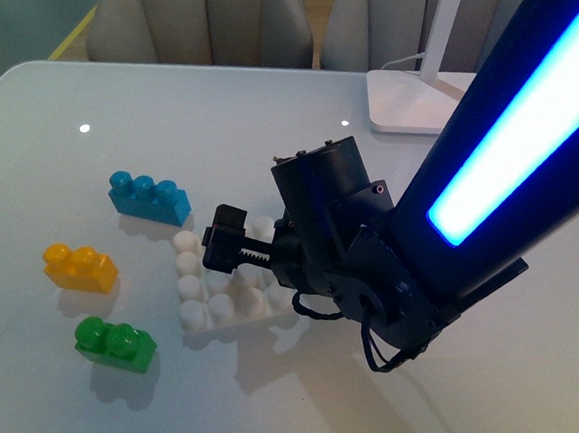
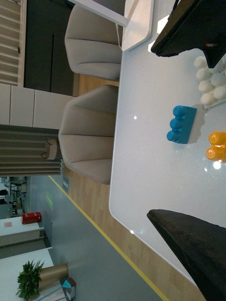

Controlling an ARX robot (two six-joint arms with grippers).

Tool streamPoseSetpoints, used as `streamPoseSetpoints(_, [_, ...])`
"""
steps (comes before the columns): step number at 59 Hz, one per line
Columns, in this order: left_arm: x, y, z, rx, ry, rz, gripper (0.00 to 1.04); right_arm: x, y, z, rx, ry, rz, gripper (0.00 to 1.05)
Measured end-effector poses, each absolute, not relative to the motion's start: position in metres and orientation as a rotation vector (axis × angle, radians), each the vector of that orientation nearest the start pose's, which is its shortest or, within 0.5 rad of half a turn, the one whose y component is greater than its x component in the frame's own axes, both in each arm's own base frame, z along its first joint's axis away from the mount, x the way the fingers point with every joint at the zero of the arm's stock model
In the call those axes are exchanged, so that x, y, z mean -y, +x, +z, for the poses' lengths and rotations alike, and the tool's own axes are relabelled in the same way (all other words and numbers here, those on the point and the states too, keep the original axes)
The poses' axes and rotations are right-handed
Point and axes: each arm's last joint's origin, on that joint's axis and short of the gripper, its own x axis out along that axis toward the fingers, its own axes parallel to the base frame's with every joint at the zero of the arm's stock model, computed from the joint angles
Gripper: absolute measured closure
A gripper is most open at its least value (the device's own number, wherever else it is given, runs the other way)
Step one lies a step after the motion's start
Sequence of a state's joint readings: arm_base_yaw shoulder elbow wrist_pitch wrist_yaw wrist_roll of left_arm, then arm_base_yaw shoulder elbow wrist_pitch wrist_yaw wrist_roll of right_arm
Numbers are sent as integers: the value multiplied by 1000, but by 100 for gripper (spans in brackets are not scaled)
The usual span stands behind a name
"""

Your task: Insert yellow block into base center

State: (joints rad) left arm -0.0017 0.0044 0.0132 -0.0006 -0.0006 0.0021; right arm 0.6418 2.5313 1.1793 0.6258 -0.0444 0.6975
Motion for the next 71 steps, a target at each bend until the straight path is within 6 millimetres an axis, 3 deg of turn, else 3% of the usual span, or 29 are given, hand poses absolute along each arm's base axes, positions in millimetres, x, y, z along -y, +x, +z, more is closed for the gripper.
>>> streamPoseSetpoints(11, [0,97,168,8,2,-1,7,-233,332,-28,-857,484,323,9])
streamPoseSetpoints(26, [0,97,168,8,2,-1,7,-201,335,16,-718,556,294,9])
streamPoseSetpoints(50, [0,97,168,8,2,-1,7,-132,277,130,-362,548,230,9])
streamPoseSetpoints(67, [0,97,168,8,2,-1,7,-100,220,185,-190,543,224,9])
streamPoseSetpoints(71, [0,97,168,8,2,-2,7,-91,204,194,-79,426,110,18])
